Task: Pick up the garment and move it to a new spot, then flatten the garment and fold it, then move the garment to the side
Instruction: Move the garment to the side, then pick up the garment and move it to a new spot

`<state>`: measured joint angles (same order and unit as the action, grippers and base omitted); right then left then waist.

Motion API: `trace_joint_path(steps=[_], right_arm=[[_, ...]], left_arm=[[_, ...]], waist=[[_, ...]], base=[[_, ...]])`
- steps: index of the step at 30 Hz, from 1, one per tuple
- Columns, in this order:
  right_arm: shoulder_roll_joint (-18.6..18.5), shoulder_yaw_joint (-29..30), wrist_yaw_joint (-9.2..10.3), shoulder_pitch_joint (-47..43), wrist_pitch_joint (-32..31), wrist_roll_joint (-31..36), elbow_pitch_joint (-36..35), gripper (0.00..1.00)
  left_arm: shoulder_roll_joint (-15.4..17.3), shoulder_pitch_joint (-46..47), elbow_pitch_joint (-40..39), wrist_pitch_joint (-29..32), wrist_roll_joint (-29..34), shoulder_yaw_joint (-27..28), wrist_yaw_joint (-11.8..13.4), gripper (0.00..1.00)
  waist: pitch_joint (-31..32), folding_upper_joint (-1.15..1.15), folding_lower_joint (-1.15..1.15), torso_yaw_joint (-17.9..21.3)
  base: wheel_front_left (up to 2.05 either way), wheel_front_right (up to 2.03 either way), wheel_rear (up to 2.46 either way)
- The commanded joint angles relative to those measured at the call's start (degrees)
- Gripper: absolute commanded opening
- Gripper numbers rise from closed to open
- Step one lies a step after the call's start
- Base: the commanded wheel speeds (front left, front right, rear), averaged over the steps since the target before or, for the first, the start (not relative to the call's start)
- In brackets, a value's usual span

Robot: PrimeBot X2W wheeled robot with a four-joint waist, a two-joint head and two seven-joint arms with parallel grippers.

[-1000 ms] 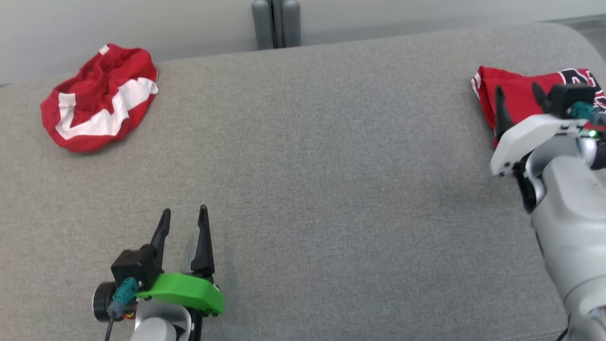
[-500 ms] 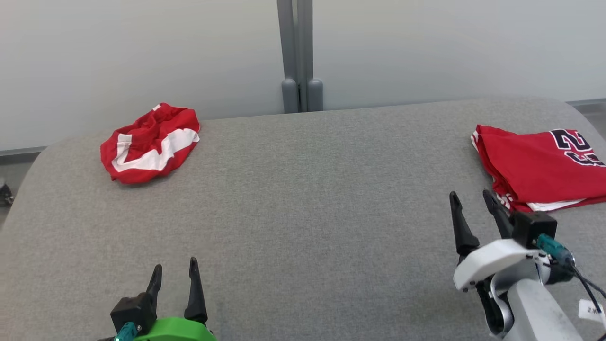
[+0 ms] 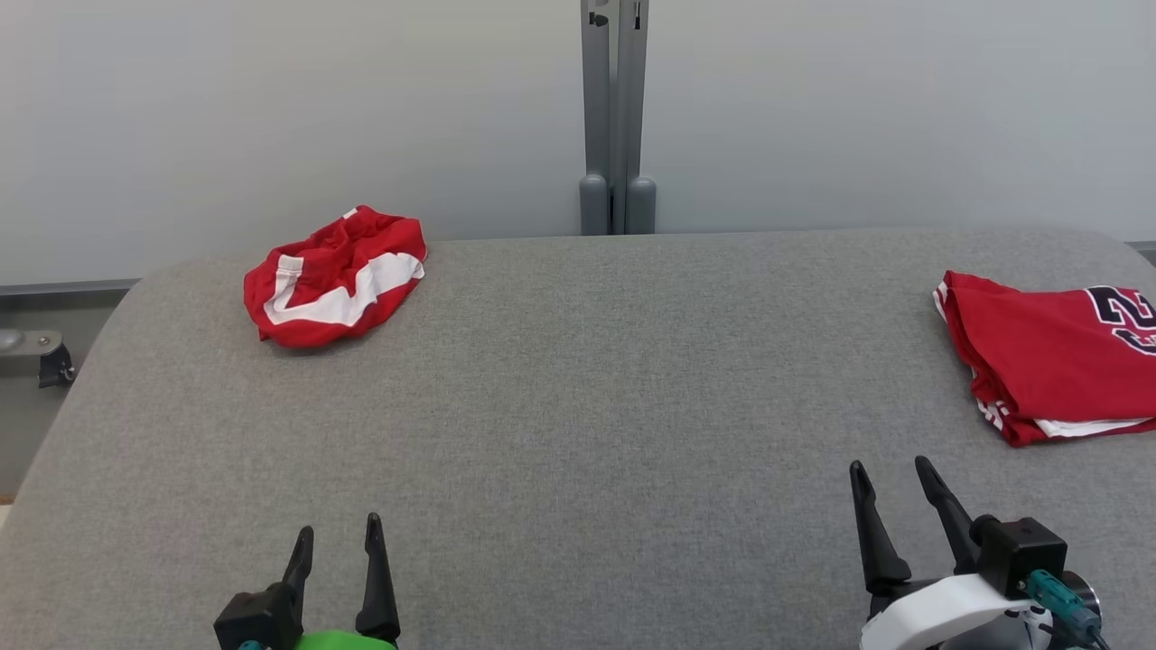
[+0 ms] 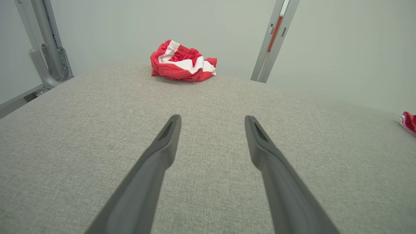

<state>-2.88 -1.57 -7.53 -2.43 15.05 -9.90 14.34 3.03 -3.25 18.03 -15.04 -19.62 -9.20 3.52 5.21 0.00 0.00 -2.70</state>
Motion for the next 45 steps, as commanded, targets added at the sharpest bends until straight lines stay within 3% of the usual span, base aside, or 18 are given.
trace_joint_path(steps=[1,23,27,38,45], right_arm=[[-0.1,-0.3,0.09,-0.7,0.2,-0.5,-0.7,1.00],[0.0,-1.3,0.09,-0.8,0.2,0.3,-0.4,1.00],[0.0,-1.4,0.09,-1.1,0.2,0.0,-1.0,1.00],[-0.1,-1.9,0.09,0.0,0.2,-1.6,-2.0,1.00],[0.0,-2.8,0.09,0.8,0.2,-1.7,-1.7,1.00]], left_arm=[[0.0,-0.8,-0.3,-0.2,0.4,0.1,-0.2,1.00],[-0.1,0.8,0.3,-0.2,0.4,-1.0,-0.6,1.00],[-0.1,1.4,0.2,-0.2,0.8,-1.0,-0.6,1.00],[0.2,2.6,-0.2,-0.2,1.9,0.4,-1.0,1.00],[0.3,2.5,-0.7,-0.2,2.0,2.0,-0.9,1.00]], waist=[[-0.1,0.00,0.00,0.1],[-0.4,0.00,0.00,-1.0],[-0.8,0.00,0.00,-4.0],[-2.5,0.00,0.00,-18.7],[-3.0,0.00,0.00,-25.5]], base=[[0.00,0.00,0.00],[0.00,0.00,0.00],[0.00,0.00,0.00],[0.00,0.00,0.00],[0.00,0.00,0.00]])
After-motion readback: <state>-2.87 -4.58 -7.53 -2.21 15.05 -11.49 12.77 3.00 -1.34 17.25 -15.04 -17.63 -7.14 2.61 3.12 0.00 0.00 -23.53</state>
